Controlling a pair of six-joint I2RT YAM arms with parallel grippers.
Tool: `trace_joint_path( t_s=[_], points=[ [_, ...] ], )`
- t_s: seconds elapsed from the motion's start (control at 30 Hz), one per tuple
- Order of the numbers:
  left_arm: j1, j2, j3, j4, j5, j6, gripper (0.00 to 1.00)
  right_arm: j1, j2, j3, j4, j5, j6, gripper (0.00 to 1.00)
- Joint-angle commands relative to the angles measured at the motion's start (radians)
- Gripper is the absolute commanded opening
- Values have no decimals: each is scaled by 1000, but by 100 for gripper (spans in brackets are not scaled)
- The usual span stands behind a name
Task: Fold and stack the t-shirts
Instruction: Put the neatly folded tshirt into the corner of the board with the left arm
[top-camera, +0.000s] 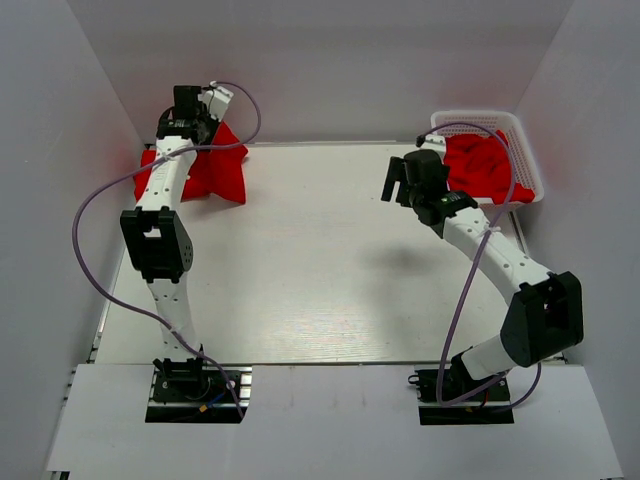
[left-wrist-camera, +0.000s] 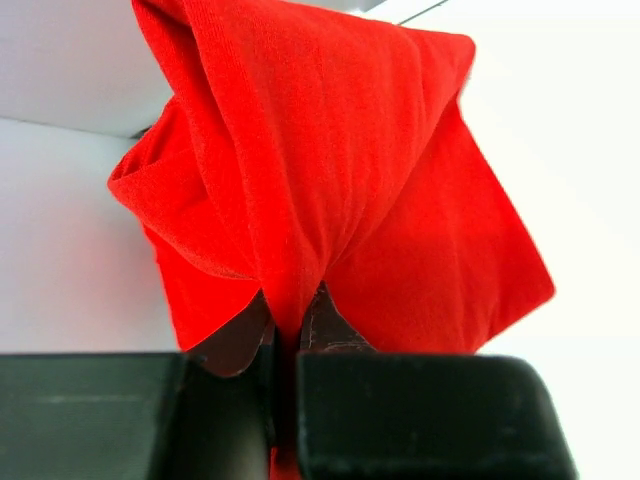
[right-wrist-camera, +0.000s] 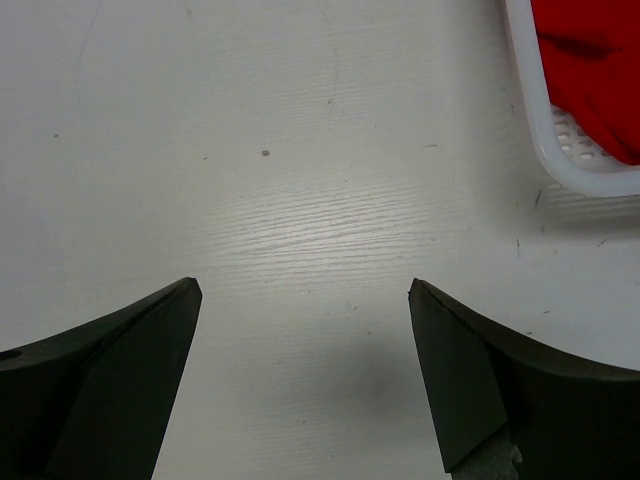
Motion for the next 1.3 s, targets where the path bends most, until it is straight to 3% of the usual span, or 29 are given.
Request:
trace_joint_path(
  t_s=[0.0,0.83,1.27],
  points=[
    [17,-112,56,56,28,31,0,-4,8,43,9,-1,16,90],
    [155,-132,85,118,161,97,0,-3,95,94,-27,-31,59,90],
    [242,-3,64,217,157,108,0,-3,163,170,-70,-28,47,90]
  ],
)
